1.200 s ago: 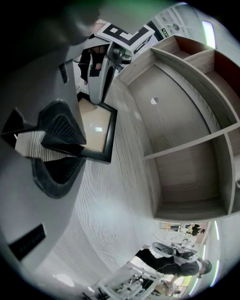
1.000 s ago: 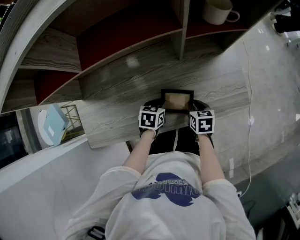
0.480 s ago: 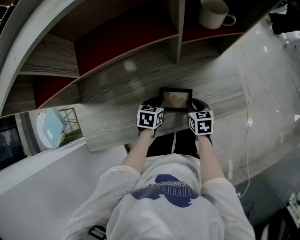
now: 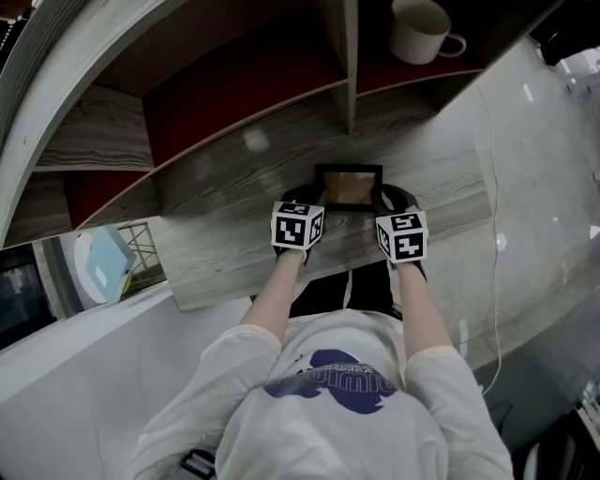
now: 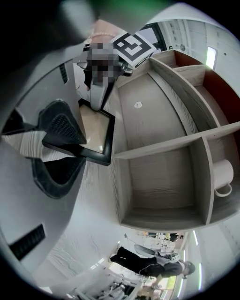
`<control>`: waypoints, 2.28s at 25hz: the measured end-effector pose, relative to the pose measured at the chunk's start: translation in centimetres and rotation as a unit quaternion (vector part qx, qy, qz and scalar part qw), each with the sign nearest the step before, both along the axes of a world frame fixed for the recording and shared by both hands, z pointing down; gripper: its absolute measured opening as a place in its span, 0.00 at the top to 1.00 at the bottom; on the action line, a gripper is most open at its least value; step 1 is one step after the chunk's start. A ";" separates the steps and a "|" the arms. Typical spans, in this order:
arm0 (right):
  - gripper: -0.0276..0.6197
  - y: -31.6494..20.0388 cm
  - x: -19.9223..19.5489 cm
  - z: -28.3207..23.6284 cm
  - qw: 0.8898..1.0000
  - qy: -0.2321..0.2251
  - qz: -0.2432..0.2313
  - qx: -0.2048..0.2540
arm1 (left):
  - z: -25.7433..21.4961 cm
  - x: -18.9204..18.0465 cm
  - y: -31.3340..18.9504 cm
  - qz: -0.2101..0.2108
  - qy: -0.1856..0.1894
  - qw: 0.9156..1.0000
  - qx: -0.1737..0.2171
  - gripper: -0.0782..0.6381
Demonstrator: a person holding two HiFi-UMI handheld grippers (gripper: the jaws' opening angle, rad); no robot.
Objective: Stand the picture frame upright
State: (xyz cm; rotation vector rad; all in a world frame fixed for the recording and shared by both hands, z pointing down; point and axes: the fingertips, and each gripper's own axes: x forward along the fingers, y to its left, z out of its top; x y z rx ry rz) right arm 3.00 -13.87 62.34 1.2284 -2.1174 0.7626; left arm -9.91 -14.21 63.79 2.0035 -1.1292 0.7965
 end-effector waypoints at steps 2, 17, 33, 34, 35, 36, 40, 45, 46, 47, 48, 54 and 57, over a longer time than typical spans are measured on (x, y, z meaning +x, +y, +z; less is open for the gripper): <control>0.83 -0.8 0.0 -0.2 1.000 0.003 -0.005 0.008 | -0.1 0.0 -0.7 -0.001 0.000 1.000 0.004 0.77; 0.83 -4.7 0.2 -0.9 0.998 0.016 -0.031 0.052 | -0.5 0.4 -4.2 0.000 -0.002 1.000 0.022 0.76; 0.82 -6.5 0.7 -1.4 0.993 0.022 -0.052 0.104 | -0.7 1.0 -6.4 -0.006 -0.004 0.999 0.052 0.76; 0.82 -6.6 0.7 -1.4 0.992 0.023 -0.055 0.107 | -0.6 1.0 -6.4 -0.009 -0.004 0.999 0.053 0.76; 0.82 -6.6 0.7 -1.5 0.992 0.024 -0.058 0.111 | -0.6 1.0 -6.4 -0.011 -0.004 0.998 0.054 0.76; 0.82 -6.7 0.7 -1.5 0.991 0.027 -0.061 0.115 | -0.6 1.0 -6.4 -0.013 -0.004 0.998 0.056 0.76; 0.82 -7.2 0.8 -1.7 0.988 0.038 -0.080 0.127 | -0.6 1.3 -6.7 -0.021 -0.001 0.998 0.063 0.76; 0.82 -7.8 1.0 -1.9 0.986 0.050 -0.089 0.133 | -0.7 1.6 -7.1 -0.031 -0.003 0.997 0.067 0.76; 0.82 -7.9 1.0 -1.8 0.985 0.052 -0.092 0.134 | -0.7 1.7 -7.2 -0.033 -0.004 0.997 0.067 0.76; 0.82 -8.0 1.0 -1.8 0.985 0.054 -0.095 0.135 | -0.7 1.7 -7.3 -0.034 -0.005 0.997 0.068 0.76; 0.82 -8.1 1.0 -1.7 0.984 0.056 -0.099 0.136 | -0.8 1.7 -7.3 -0.034 -0.006 0.997 0.070 0.76; 0.81 -8.6 1.2 -1.1 0.981 0.072 -0.119 0.138 | -0.9 1.8 -7.3 -0.035 -0.013 0.996 0.084 0.76; 0.81 -8.7 1.1 -0.9 0.979 0.074 -0.128 0.138 | -1.0 1.8 -7.2 -0.038 -0.014 0.995 0.091 0.76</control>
